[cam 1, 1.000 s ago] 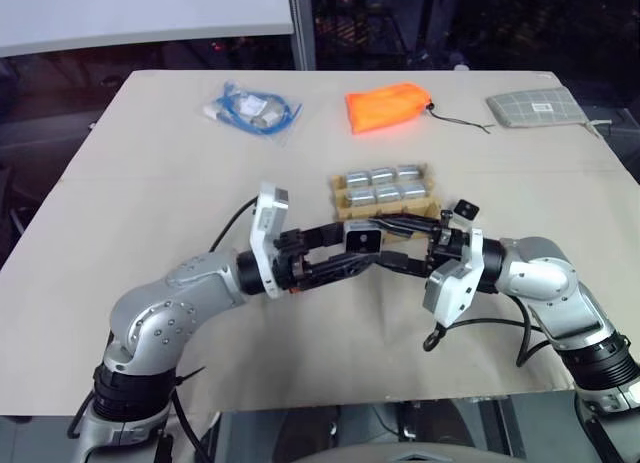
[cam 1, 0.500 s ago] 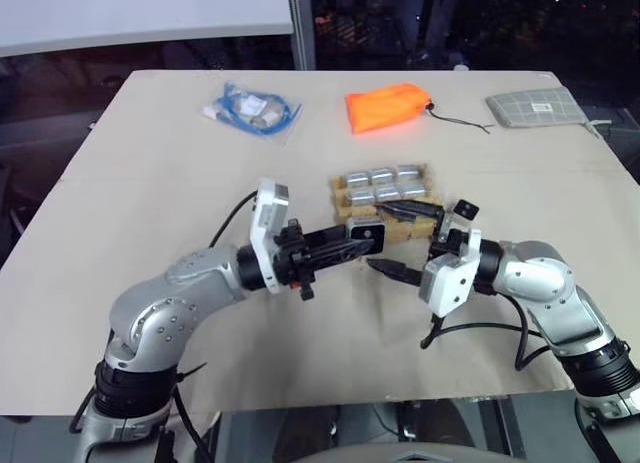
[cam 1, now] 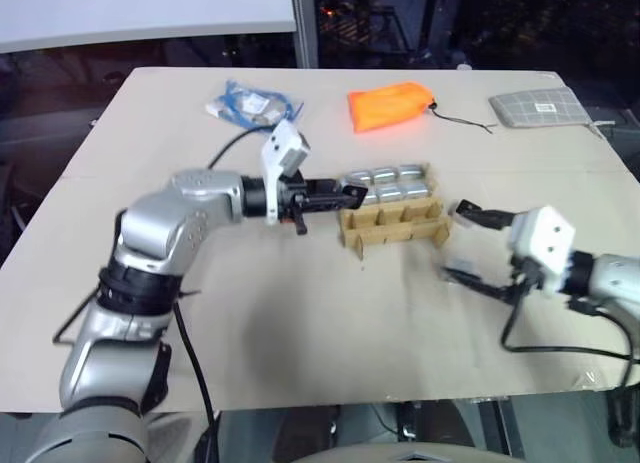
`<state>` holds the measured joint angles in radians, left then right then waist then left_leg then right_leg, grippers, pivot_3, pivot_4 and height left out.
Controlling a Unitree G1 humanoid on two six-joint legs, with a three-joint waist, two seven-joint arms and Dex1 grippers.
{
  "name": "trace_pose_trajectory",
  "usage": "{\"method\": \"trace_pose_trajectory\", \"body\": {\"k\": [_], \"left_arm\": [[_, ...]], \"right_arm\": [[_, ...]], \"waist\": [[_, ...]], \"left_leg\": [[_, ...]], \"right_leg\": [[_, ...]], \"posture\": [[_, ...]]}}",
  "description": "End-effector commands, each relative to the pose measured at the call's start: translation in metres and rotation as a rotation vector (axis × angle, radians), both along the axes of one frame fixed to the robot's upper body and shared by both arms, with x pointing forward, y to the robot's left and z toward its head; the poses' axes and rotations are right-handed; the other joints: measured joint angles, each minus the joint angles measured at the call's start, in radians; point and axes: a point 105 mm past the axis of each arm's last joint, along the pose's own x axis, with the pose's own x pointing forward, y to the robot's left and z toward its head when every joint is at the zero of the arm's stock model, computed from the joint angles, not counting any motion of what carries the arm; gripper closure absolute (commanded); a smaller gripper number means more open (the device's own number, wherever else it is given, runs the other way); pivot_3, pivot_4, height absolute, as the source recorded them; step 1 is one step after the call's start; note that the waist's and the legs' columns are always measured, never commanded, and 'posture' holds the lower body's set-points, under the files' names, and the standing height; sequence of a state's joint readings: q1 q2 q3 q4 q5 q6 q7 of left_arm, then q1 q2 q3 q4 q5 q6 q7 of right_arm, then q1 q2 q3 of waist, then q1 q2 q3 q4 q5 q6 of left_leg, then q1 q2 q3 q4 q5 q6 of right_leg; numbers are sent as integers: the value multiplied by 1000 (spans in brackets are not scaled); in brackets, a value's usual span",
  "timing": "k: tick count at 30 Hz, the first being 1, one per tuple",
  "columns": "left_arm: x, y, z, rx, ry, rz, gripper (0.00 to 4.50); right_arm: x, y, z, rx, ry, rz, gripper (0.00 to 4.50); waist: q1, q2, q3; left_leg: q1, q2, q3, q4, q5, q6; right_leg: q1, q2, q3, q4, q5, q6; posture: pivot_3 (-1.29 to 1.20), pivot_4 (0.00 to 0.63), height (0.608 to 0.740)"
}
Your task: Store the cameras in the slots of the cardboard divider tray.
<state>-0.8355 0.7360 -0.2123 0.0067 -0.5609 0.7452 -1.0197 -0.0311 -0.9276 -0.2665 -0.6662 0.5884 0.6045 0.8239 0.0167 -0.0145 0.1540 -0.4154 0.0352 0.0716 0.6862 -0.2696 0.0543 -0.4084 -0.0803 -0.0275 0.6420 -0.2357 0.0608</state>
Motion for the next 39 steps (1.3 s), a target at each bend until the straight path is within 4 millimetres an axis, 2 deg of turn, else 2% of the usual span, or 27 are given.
{"method": "trace_pose_trajectory", "body": {"k": [1,6,11,14,20,23,28,39], "left_arm": [[11,-3,13,92,-63,-84,3741],[25,-5,19,256,-74,-212,3741],[44,-3,18,434,-104,-247,3741],[52,-9,19,525,-143,-261,3741],[51,-21,16,622,-206,-340,3741],[45,-33,20,558,-159,-369,3741],[42,-36,16,581,-116,-345,3741],[34,-40,-10,662,-31,-347,3741]], "right_arm": [[-20,-5,15,22,86,-16,47],[-33,0,23,70,143,-29,47],[-32,6,24,98,129,-47,47],[-30,6,24,105,122,-60,47],[-29,8,25,109,110,-64,47],[-28,8,26,115,103,-67,47],[-27,11,27,127,96,-65,47],[-26,15,31,156,52,-71,47]], "waist": [[0,0,0],[-2,-3,2],[-1,-6,4],[0,-8,5],[-1,-8,5],[-1,-8,5],[-2,-8,5],[-1,-8,5]], "left_leg": [[0,0,0,0,0,1],[-1,0,0,0,-1,2],[-2,0,0,0,-2,3],[-4,0,0,1,-2,4],[-15,0,-2,3,-3,5],[-15,0,-2,3,-3,4],[-15,0,-3,4,-3,5],[-15,0,-3,5,-2,4]], "right_leg": [[0,0,0,0,0,0],[-1,1,0,0,0,0],[-1,1,1,0,0,0],[-3,1,1,0,0,0],[-11,0,-1,-1,0,1],[-12,0,-2,0,0,1],[-12,0,-2,0,0,1],[-12,0,-2,1,0,1]], "posture": [[0,150,740],[0,150,740],[0,150,740],[0,150,740],[0,150,740],[0,150,740],[0,150,740],[0,150,740]]}}
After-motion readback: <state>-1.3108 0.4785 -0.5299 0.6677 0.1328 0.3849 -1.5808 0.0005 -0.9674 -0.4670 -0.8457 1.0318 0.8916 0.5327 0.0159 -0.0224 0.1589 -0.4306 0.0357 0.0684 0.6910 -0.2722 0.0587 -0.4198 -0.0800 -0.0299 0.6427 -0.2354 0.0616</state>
